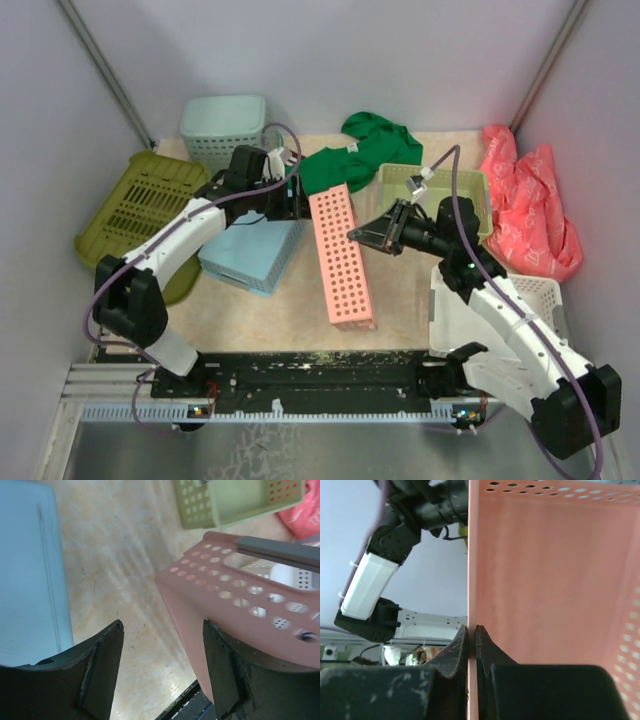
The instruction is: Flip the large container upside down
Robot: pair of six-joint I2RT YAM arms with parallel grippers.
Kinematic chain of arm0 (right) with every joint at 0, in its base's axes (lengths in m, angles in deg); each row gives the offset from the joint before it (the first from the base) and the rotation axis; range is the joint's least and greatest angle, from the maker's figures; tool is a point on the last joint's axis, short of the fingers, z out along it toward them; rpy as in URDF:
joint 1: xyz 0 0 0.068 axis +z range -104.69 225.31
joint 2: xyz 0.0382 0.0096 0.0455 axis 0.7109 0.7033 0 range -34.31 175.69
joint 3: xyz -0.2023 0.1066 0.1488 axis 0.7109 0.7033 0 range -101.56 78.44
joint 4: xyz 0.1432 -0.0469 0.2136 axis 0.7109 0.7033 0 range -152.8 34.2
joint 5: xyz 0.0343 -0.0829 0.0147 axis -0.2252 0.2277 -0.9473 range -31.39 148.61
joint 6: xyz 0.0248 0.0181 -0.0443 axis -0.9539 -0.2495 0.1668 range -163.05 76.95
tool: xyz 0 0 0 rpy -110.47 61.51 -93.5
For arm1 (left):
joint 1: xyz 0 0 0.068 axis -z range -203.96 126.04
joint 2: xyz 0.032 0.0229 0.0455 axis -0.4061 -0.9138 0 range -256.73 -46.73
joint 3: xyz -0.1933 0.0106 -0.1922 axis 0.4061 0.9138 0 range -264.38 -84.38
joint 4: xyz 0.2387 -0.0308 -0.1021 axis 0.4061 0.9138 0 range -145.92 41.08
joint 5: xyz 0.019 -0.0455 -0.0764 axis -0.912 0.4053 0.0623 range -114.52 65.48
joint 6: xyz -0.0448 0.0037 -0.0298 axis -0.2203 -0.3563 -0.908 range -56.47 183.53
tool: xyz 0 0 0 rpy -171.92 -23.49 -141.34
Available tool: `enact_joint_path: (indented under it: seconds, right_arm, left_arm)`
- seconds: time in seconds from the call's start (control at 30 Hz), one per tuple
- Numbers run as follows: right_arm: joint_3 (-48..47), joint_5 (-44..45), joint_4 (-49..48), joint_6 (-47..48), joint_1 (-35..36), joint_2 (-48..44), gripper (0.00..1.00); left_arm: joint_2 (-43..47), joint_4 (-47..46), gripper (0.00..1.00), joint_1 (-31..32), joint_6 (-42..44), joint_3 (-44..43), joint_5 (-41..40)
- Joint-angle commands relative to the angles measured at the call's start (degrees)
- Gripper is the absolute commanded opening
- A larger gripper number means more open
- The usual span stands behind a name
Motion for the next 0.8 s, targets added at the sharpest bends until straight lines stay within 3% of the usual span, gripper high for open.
enact_joint_path:
  seconds: [0.0, 0.23, 0.33, 0.53, 0.77]
  right_arm:
    - [0.2, 0.4, -15.2, -6.8, 4.0, 2.0, 0.0]
    - [5.9, 2.0, -27.6, -16.1, 4.6, 7.2, 0.0]
    - [9.3, 1.4, -38.8, -23.5, 4.6, 9.1, 0.0]
    - [14.7, 1.6, -44.4, -26.9, 4.4, 11.1, 0.0]
    - [28.5, -3.0, -62.8, -34.8, -1.3, 14.9, 0.0]
  left_arm:
    - [6.3, -1.6, 0.71, -0.3, -1.0, -4.2, 0.1]
    - [10.2, -2.0, 0.76, -0.4, -1.7, -7.5, -9.7]
    - [11.0, -1.8, 0.75, -0.4, -1.4, -7.5, -10.2]
    - [10.7, -1.1, 0.75, -0.3, -1.0, -6.8, -10.5]
    - [10.2, -1.2, 0.76, -0.3, -1.1, -5.4, -9.1]
